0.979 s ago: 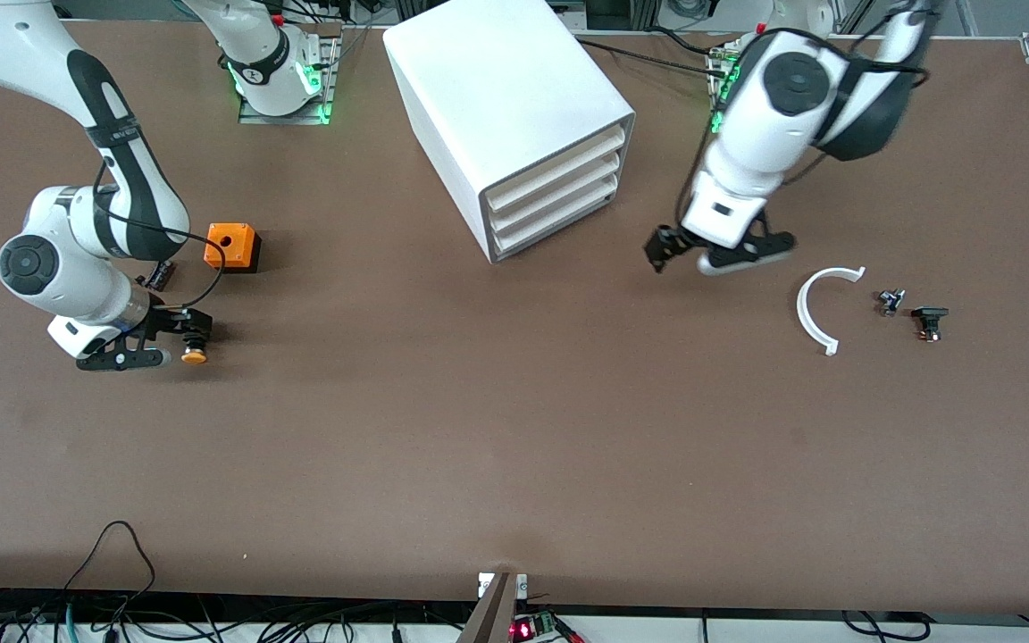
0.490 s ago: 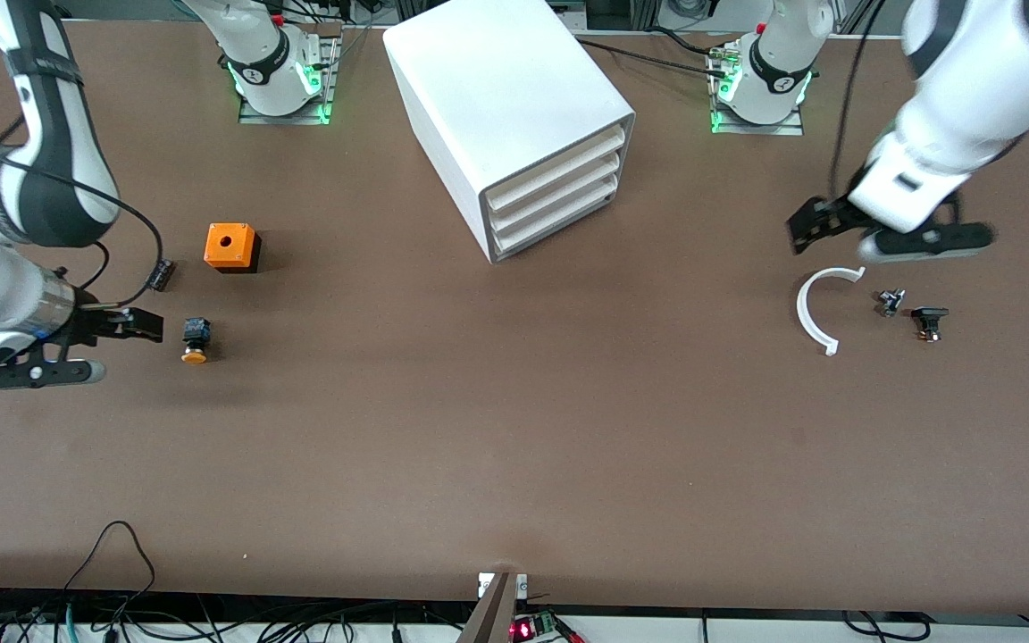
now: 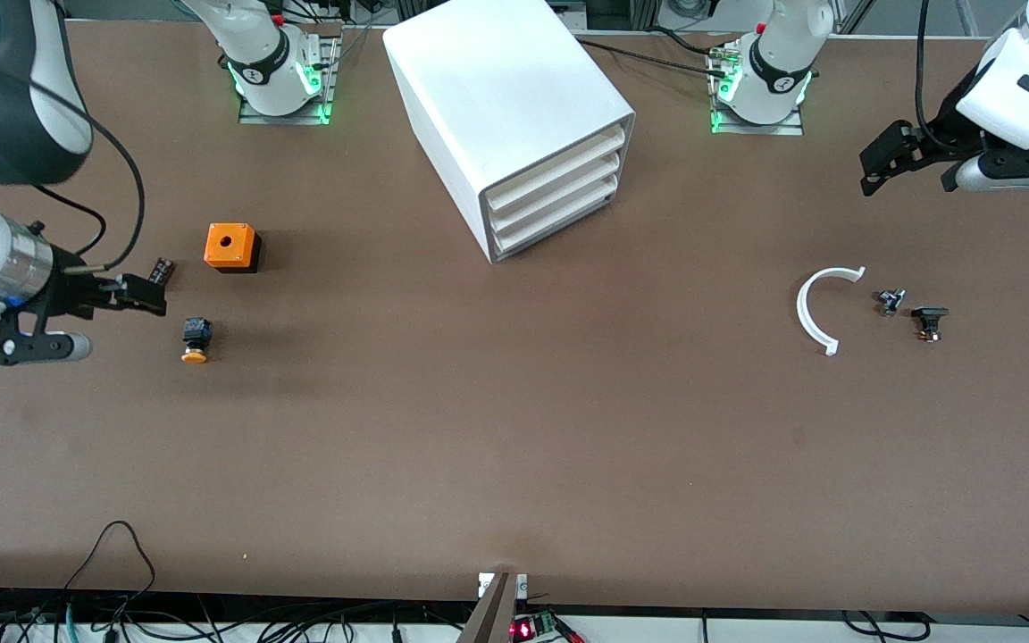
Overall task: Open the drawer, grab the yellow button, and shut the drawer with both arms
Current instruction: 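Place the yellow button beside the orange box with the right gripper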
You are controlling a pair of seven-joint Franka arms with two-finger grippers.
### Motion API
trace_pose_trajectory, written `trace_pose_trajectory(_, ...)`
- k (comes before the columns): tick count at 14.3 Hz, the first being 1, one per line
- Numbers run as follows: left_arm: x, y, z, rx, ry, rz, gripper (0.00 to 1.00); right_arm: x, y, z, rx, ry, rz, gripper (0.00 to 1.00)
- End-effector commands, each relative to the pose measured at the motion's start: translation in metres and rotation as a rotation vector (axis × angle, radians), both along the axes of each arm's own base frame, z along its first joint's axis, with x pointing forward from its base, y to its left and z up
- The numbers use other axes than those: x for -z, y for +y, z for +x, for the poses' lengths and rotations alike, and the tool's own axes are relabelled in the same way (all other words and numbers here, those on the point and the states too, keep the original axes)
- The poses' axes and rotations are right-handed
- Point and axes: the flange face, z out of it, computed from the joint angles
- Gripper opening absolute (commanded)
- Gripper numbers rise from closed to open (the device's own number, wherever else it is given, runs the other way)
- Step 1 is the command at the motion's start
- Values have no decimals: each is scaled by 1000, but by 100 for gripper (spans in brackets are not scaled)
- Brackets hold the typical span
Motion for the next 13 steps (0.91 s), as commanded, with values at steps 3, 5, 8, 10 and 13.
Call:
trace_pose_trajectory(3,-1,12,25,1,30,-43,100,-29,-86,-10,191,-6,-62,100)
trace_pose_trajectory(5,1,13,25,-4,35,-42,100,-20,-106,-35,238,42,-73,100)
trace_pose_trajectory(8,4,24,25,-18,40,-44,100,-22,-99,-40,215,1,-78,100)
trace_pose_trajectory(10,4,25,26,-21,40,-44,100,-21,-110,-47,145,15,-76,100)
trace_pose_trajectory(13,7,29,26,-23,64,-54,100,-19,-110,-54,123,18,-55,100)
